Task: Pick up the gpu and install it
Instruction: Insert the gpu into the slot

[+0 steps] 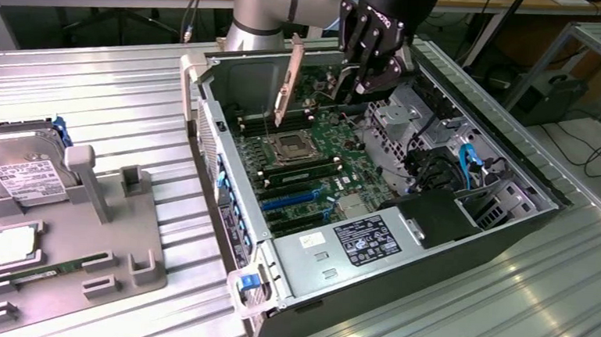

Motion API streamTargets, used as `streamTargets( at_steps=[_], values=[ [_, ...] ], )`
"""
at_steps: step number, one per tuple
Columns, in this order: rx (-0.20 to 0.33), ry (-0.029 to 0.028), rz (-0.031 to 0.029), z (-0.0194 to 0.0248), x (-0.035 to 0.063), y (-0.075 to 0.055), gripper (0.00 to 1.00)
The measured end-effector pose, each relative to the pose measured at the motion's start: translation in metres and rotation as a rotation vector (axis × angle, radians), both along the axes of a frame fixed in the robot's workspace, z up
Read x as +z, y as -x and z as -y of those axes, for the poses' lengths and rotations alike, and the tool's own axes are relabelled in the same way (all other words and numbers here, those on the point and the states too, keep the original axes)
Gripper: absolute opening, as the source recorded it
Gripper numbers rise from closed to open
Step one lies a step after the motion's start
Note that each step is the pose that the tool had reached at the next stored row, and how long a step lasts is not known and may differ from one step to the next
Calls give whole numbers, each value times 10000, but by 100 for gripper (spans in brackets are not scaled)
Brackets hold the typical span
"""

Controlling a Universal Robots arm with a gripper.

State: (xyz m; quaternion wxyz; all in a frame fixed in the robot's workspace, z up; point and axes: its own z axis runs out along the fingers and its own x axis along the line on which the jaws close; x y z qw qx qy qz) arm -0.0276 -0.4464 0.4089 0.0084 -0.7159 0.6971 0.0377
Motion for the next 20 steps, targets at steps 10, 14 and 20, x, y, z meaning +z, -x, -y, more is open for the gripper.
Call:
streamTargets(
  at_steps=[10,14,20],
  values=[
    [0,-2,-1,0,-17,0,28],
    [0,-2,0,0,-24,0,28],
    [0,-2,0,0,-35,0,28]
  ],
)
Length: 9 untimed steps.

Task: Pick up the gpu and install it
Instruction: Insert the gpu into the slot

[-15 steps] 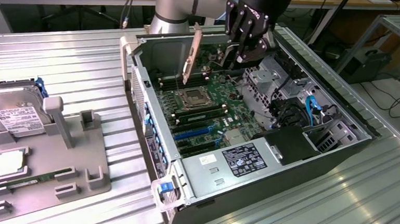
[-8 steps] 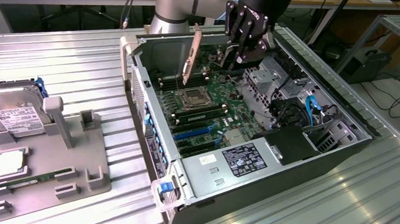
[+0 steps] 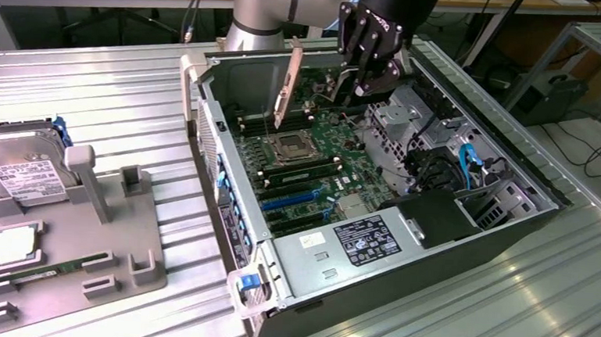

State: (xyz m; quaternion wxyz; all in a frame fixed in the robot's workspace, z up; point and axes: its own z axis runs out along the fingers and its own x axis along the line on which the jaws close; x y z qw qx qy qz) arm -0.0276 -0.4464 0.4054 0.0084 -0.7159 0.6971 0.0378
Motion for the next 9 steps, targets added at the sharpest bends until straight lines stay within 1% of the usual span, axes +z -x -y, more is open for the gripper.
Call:
streamTargets(
  at_steps=[9],
  values=[
    [0,-1,0,0,-24,0,28]
  ],
)
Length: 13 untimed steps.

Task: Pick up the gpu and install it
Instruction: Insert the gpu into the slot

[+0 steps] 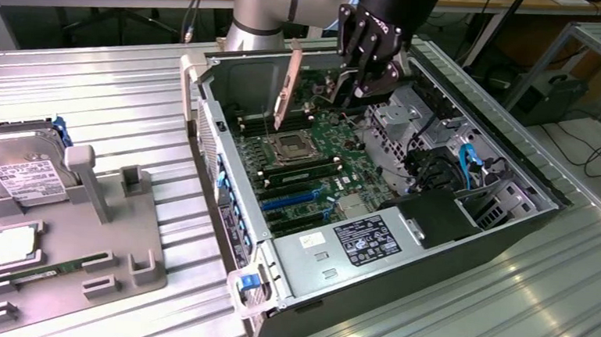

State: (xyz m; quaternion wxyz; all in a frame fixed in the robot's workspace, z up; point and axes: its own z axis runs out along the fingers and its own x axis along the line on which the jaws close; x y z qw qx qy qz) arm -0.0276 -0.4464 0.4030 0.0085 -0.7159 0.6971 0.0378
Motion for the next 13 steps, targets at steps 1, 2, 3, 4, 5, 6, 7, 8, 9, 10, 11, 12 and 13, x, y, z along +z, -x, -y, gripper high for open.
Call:
streamTargets(
  at_steps=[1,2,3,4,5,6,7,8,9,10,11,12,13],
  values=[
    [0,0,0,0,-2,0,28],
    [0,0,0,0,-4,0,28],
    [1,1,0,0,-5,0,28],
    [1,1,0,0,-7,0,28],
    [0,0,0,0,-10,0,28],
    [0,0,0,0,-12,0,28],
    [1,1,0,0,-14,0,28],
    [1,0,0,0,-17,0,28],
    [1,0,0,0,-19,0,28],
    [0,0,0,0,-22,0,28],
    [0,0,0,0,-25,0,28],
    [0,0,0,0,-27,0,28],
    [0,-1,0,0,-31,0,28]
  ],
)
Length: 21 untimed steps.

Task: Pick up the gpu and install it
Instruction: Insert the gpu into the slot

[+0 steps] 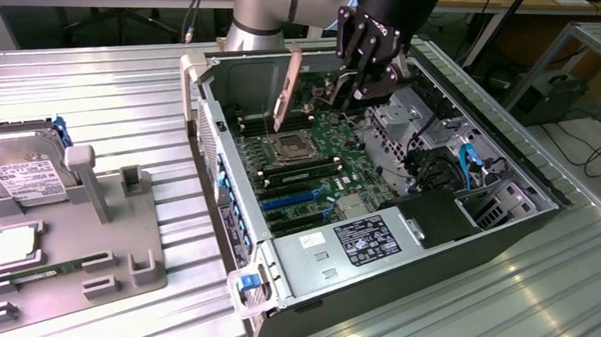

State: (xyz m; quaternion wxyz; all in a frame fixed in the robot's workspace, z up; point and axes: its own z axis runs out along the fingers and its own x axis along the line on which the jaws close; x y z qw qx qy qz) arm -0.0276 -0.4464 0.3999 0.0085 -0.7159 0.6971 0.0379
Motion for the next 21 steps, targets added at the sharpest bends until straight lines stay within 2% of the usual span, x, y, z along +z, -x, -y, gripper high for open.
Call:
streamTargets(
  at_steps=[21],
  values=[
    [0,1,-1,1,-87,0,28]
  ],
)
